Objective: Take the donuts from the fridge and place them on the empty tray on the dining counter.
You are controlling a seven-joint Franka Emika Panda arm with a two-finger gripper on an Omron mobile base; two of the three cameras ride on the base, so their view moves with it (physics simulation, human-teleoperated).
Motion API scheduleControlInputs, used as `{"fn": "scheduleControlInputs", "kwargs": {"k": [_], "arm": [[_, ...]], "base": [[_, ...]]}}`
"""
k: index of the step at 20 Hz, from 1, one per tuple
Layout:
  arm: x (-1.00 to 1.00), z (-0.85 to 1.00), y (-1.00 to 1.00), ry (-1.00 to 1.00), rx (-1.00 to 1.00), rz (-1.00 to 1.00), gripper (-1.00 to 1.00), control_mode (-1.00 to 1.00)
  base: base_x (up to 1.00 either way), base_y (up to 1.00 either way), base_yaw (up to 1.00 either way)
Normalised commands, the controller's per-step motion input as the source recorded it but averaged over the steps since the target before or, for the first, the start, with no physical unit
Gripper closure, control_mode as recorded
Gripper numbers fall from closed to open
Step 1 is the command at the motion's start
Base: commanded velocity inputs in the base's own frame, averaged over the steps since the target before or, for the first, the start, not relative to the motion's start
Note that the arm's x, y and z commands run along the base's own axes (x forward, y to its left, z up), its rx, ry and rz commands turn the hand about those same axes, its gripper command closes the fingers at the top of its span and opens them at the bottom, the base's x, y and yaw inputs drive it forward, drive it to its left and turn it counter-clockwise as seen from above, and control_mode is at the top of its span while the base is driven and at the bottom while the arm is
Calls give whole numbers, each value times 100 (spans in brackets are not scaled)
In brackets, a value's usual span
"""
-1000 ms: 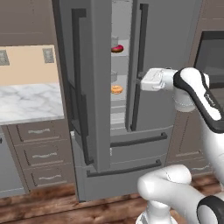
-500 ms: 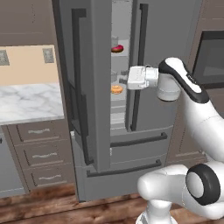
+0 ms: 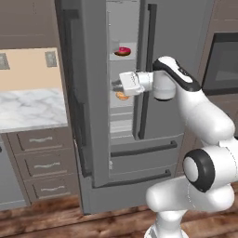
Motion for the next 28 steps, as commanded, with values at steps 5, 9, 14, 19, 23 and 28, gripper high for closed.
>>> {"fn": "scheduleControlInputs", "kwargs": {"k": [5,9,14,19,23,28], "arm": [[0,-48,100,-3,-10,18,-100,-100],[0,-45,100,-13,-12,20,-100,-100],[-54,32,57,-24,-6,3,-100,-100],[-97,99,-17,-38,-1,0,-100,-100],[-76,24,-83,12,0,-23,-100,-100],[-12,-1,-99,42,0,-53,-100,-100]], "base": [[0,0,0],[0,0,0],[0,0,0],[0,0,0],[0,0,0],[0,0,0]]}}
